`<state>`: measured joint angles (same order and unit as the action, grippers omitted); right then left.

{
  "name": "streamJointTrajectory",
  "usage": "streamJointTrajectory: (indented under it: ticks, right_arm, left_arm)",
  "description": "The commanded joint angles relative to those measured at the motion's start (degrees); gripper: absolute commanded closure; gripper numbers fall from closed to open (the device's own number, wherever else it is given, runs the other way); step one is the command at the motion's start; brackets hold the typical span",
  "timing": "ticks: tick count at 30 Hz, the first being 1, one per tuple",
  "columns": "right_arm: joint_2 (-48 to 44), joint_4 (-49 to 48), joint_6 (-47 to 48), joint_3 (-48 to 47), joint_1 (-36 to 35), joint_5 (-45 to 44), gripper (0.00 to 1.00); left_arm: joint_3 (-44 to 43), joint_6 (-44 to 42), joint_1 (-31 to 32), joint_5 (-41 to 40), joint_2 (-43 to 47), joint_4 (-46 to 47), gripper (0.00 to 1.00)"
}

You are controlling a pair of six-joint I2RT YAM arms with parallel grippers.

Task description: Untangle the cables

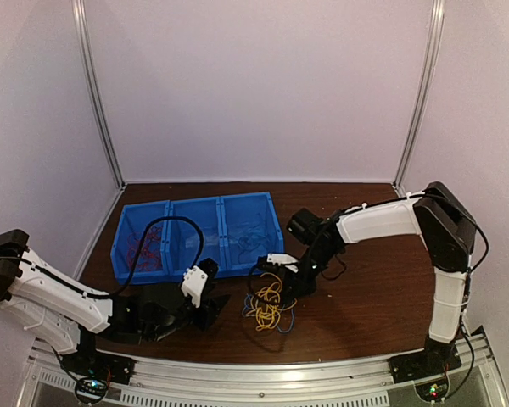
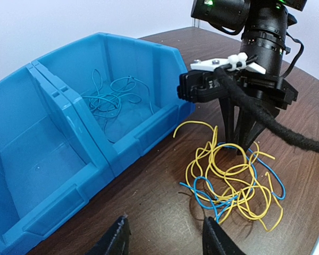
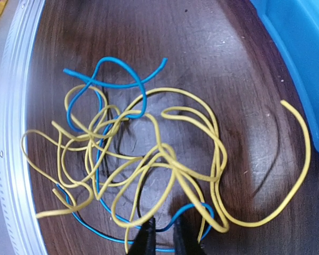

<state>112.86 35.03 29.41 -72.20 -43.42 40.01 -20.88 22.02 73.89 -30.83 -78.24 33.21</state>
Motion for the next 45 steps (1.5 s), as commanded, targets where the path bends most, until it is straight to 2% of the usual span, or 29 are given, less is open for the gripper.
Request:
streamJointTrajectory:
  ticks: [1, 14, 21, 31, 38, 41, 45]
  right_arm:
    - [-0.3, 0.9, -0.6, -2.2, -0.1, 0.5, 0.93]
    - [-13.0, 5.7, 1.6, -0.9, 0.0, 1.4, 1.0]
    - [-21.8, 10.0, 6.8, -1.8, 0.0, 4.7, 1.0]
    - [-31.4, 11.9, 9.7, -3.2, 0.2, 5.8, 1.0]
    - [-33.6, 12.3, 8.9, -7.5, 0.8, 7.2, 1.0]
    - [-35.1, 12.3, 9.1, -10.1, 1.5, 7.5, 1.0]
    - [-37.8, 11.6, 9.0, -13.1, 2.9, 6.8, 1.0]
  left_arm:
    - [0.6, 0.7, 0.1, -0.3, -0.7, 2.5, 0.52]
    - [-1.1, -0.6, 0.1, 0.4, -2.6, 3.0, 0.52]
    - [-5.8, -8.1, 0.1, 1.1, -4.6, 6.7, 0.52]
    - [-14.7, -20.0, 0.3, 11.9, -12.1, 25.0, 0.48]
    - [-27.5, -21.4, 0.3, 22.8, -25.0, 27.0, 0.48]
    - [-31.2, -21.3, 0.3, 24.5, -30.0, 28.0, 0.52]
    - [-33.6, -23.2, 0.3, 23.2, -35.8, 29.2, 0.7]
